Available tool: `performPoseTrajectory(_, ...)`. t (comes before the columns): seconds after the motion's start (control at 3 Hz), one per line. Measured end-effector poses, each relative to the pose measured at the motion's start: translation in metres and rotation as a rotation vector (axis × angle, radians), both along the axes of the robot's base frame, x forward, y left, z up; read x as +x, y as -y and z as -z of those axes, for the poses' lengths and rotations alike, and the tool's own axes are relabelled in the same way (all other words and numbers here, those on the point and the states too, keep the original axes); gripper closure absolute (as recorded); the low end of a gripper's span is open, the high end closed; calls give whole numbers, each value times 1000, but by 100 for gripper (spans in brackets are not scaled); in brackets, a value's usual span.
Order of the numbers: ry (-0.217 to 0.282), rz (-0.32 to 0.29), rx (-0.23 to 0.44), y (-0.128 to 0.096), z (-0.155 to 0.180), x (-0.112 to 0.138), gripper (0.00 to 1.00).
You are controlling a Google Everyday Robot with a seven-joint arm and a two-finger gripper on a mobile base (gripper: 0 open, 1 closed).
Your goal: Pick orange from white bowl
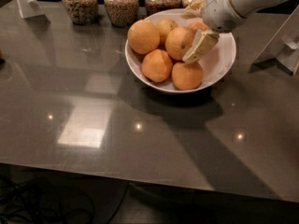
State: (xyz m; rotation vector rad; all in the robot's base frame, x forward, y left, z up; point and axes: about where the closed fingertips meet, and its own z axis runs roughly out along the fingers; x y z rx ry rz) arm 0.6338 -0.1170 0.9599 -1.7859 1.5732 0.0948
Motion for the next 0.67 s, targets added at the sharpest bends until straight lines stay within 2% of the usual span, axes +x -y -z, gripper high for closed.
performPoseTrajectory(0.33,13,-7,16,-6,2,10,26)
performPoseTrajectory(0.67,5,-10,22,-8,8,14,27)
